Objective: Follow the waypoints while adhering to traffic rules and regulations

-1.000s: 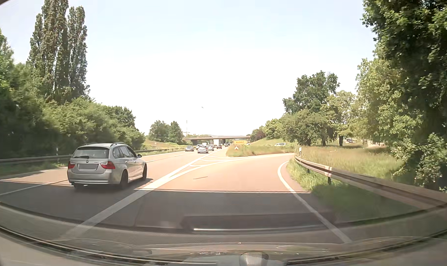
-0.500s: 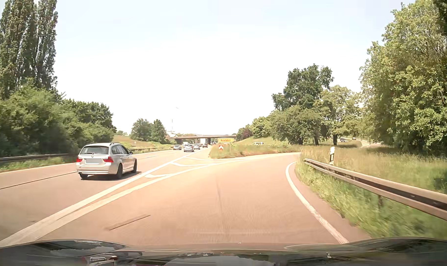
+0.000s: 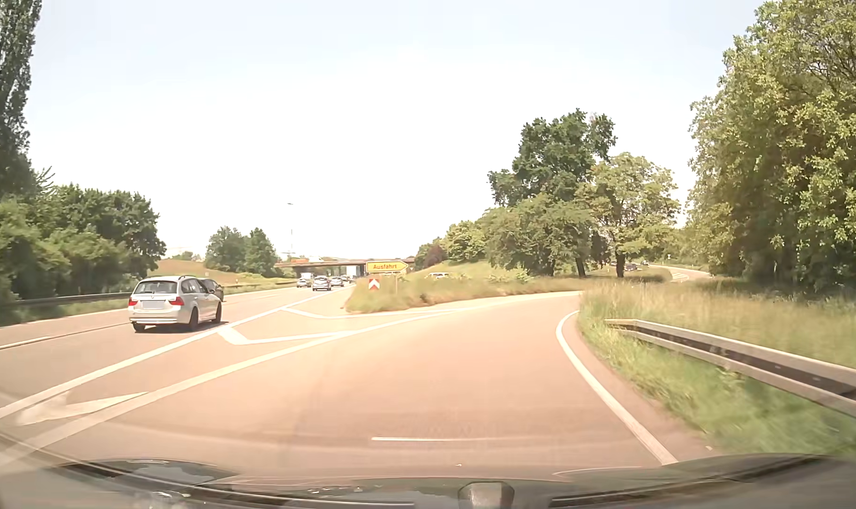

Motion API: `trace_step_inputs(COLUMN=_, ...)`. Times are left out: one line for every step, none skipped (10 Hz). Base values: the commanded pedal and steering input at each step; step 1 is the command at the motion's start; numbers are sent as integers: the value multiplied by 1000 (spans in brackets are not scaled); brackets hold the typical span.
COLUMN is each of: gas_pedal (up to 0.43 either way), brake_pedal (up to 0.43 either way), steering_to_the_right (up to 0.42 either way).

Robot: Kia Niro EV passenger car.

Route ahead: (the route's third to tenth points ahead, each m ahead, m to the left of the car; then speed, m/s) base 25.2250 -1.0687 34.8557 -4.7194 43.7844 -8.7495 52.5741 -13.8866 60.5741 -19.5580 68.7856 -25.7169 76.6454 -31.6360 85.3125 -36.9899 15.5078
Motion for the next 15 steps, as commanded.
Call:
trace_step_inputs(gas_pedal=0, brake_pedal=0, steering_to_the_right=54)
trace_step_inputs(gas_pedal=0, brake_pedal=0, steering_to_the_right=57)
trace_step_inputs(gas_pedal=0, brake_pedal=0, steering_to_the_right=60)
trace_step_inputs(gas_pedal=0, brake_pedal=0, steering_to_the_right=61)
trace_step_inputs(gas_pedal=20, brake_pedal=0, steering_to_the_right=61)
trace_step_inputs(gas_pedal=39, brake_pedal=0, steering_to_the_right=59)
trace_step_inputs(gas_pedal=59, brake_pedal=0, steering_to_the_right=58)
trace_step_inputs(gas_pedal=59, brake_pedal=0, steering_to_the_right=57)
trace_step_inputs(gas_pedal=67, brake_pedal=0, steering_to_the_right=57)
trace_step_inputs(gas_pedal=67, brake_pedal=0, steering_to_the_right=57)
trace_step_inputs(gas_pedal=79, brake_pedal=0, steering_to_the_right=57)
trace_step_inputs(gas_pedal=79, brake_pedal=0, steering_to_the_right=58)
trace_step_inputs(gas_pedal=87, brake_pedal=0, steering_to_the_right=58)
trace_step_inputs(gas_pedal=87, brake_pedal=0, steering_to_the_right=57)
trace_step_inputs(gas_pedal=87, brake_pedal=0, steering_to_the_right=57)
